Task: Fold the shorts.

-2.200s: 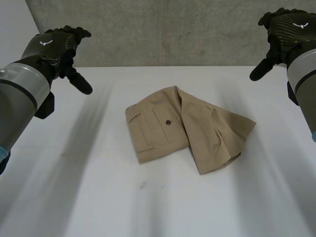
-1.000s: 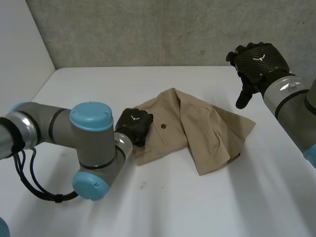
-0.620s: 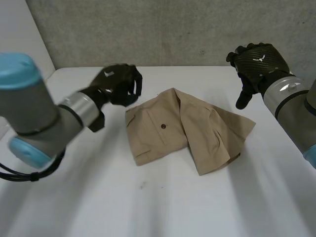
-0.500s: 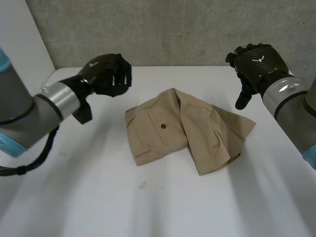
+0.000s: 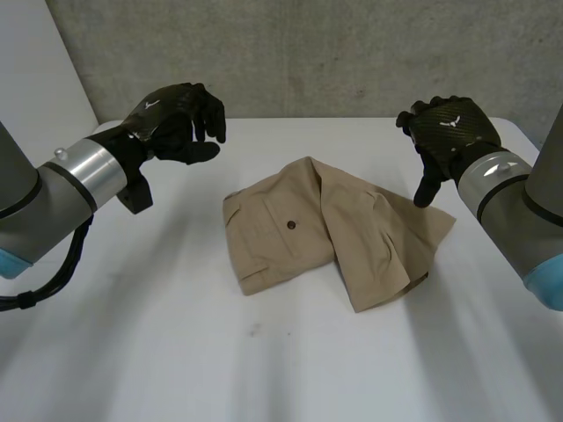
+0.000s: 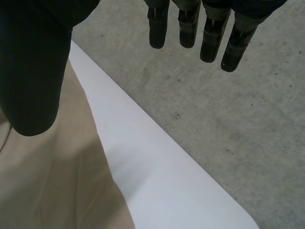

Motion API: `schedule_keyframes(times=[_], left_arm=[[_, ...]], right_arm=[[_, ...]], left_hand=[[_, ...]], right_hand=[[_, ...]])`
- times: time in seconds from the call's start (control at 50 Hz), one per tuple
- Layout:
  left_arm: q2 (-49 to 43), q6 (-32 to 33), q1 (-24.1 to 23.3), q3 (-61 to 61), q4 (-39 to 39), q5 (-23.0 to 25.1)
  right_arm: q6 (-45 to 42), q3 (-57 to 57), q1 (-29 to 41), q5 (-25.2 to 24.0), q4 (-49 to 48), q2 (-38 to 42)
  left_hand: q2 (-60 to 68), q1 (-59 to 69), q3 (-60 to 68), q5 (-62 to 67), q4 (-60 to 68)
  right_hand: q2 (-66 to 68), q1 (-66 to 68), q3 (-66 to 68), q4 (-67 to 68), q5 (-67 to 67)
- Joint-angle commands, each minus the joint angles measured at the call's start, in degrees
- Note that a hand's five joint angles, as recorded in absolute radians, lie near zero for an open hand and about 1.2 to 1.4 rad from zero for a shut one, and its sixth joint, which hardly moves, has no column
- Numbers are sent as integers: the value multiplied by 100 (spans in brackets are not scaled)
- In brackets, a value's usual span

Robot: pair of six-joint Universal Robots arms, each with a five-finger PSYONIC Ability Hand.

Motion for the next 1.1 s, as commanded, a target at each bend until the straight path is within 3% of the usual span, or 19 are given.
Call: schedule_keyframes(times=[0.02, 0.08, 0.1, 0.18, 0.22, 0.34, 0.42, 0.54, 0.62, 0.64, 0.76, 1.08, 1.1], left_arm=[[-1, 120, -59, -43, 71, -56], [-1, 383, -86, -43, 36, -74], [-1, 471, -94, -43, 27, -83], [60, 919, -252, -43, -8, -284], [96, 999, -314, -43, -8, -425], [174, 1104, -393, -8, -8, -1101], [228, 1104, -402, 28, -8, -1383], [245, 1104, -349, 37, 1, -1436], [254, 1104, -332, 37, 9, -1436], [254, 1104, -332, 37, 9, -1436], [254, 1113, -323, 45, 18, -1436], [263, 1104, -314, 45, 27, -1436], [254, 1104, -314, 45, 27, -1436]], right_arm=[[7, 109, 318, -332, 88, 22], [-80, 258, 574, -754, 150, 22], [-133, 328, 670, -1095, 176, 22], [15, 355, 802, -1773, 107, 188], [147, 303, 855, -1889, 54, 390], [745, -303, 1338, -1951, -455, 1505], [781, -638, 1436, -1916, -790, 2113], [745, -945, 1524, -1872, -1159, 2737], [737, -1104, 1541, -1846, -1370, 3001], [737, -1165, 1550, -1820, -1422, 3071], [719, -1244, 1550, -1802, -1449, 3168], [737, -1174, 1550, -1881, -1414, 3098], [737, -1139, 1567, -1855, -1414, 3081]], left_hand=[[-90, -151, -102, -112, -101], [-544, -606, -557, -567, -556], [-662, -723, -674, -685, -674], [-2022, -2083, -2034, -2044, -2033], [-2277, -2338, -2289, -2300, -2288], [-4007, -4068, -4019, -4030, -4018], [-4213, -4274, -4225, -4235, -4224], [-4246, -4308, -4259, -4269, -4258], [-4347, -4408, -4359, -4369, -4358], [-4364, -4425, -4376, -4386, -4375], [-4414, -4476, -4427, -4437, -4426], [-4515, -4577, -4528, -4538, -4527], [-4515, -4577, -4528, -4538, -4527]], right_hand=[[-305, -194, -209, -341, -403], [-305, -194, -209, -341, -403], [-305, -194, -209, -341, -403], [222, 333, 318, 185, 123], [643, 754, 739, 607, 545], [1485, 1596, 1582, 1449, 1387], [2208, 2319, 2304, 2171, 2109], [2982, 3093, 3079, 2946, 2884], [4428, 4538, 4524, 4391, 4329], [5330, 5440, 5426, 5293, 5231], [6693, 6803, 6789, 6656, 6594], [6695, 6806, 6791, 6659, 6597], [5552, 5663, 5648, 5516, 5454]])
